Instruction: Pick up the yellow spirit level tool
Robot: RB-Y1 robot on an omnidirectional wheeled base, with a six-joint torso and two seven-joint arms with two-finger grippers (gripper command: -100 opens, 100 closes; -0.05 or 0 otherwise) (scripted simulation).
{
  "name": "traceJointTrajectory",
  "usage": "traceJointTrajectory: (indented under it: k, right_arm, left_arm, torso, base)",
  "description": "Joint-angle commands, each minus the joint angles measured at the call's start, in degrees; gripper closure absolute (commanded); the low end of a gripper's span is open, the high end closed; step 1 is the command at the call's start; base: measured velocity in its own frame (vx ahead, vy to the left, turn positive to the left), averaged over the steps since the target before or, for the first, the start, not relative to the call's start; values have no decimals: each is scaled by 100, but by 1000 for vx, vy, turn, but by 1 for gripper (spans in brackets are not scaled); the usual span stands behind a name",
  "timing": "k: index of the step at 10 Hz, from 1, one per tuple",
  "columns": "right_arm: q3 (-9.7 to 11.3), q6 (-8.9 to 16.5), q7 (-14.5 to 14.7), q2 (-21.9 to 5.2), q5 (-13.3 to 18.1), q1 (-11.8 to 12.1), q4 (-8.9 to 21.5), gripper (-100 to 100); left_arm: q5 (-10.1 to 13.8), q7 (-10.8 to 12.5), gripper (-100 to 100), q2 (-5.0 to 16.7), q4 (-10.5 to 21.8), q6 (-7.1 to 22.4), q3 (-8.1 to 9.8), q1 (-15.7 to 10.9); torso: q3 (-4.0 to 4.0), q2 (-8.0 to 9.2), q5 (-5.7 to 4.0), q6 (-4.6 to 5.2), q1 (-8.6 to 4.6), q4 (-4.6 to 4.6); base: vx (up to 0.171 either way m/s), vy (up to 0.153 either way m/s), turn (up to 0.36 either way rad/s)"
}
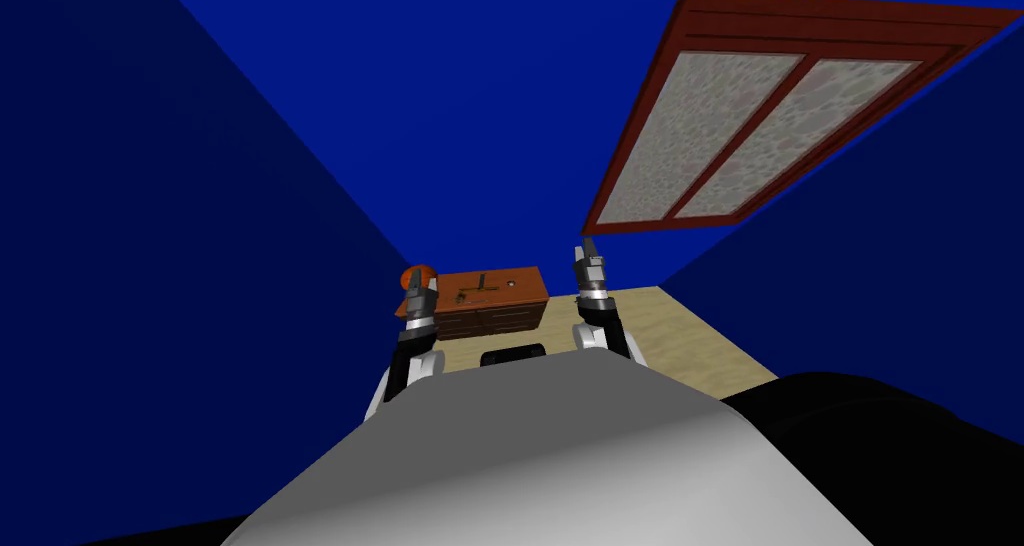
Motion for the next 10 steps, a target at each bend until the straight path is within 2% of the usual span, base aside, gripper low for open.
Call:
traceJointTrajectory:
  k: [1, 3, 4, 5, 6, 7, 8, 10]
  right_arm:
    - [0, 0, 0, 0, 0, 0, 0, 0]
    - [0, 0, 0, 0, 0, 0, 0, 0]
    - [0, 0, 0, 0, 0, 0, 0, 0]
    - [-1, 0, 0, 0, 0, 1, 0, 0]
    - [0, 0, 0, 0, 0, 0, 0, 0]
    - [-1, 0, 0, 0, 0, 1, 0, 0]
    - [0, 0, 0, 0, 0, 0, 0, 0]
    - [0, 0, 0, 0, 0, 1, 0, 0]
  left_arm:
    - [28, -33, -100, 51, 177, 72, 8, -42]
    - [201, -59, -100, 301, 612, 354, 147, -211]
    - [201, -59, -100, 301, 662, 354, 147, -211]
    - [300, -74, -100, 432, 833, 515, 226, -305]
    - [300, -74, -100, 432, 935, 515, 226, -305]
    - [406, -88, -100, 565, 1138, 689, 309, -405]
    - [406, -88, -100, 565, 1226, 689, 309, -405]
    - [639, -118, -100, 834, 1662, 1021, 489, -617]
  torso:
    - [0, 0, 0, 0, 0, 0]
    - [-3, -5, 0, -1, 0, -1]
    - [-1, -2, 0, 0, 0, -1]
    - [0, -2, 0, -5, 6, 0]
    - [-1, -3, 1, -1, 6, 0]
    - [-3, -5, 2, -5, 11, -1]
    - [-3, -5, 2, 0, 9, -1]
    - [-3, -5, 1, -2, 7, -1]
  base:
    - [-30, -38, -103]
    - [-25, -46, -265]
    - [-27, -30, -115]
    - [-24, -32, -226]
    - [-19, -17, -115]
    - [-20, -25, -310]
    - [-19, -18, -108]
    - [-24, -39, -330]
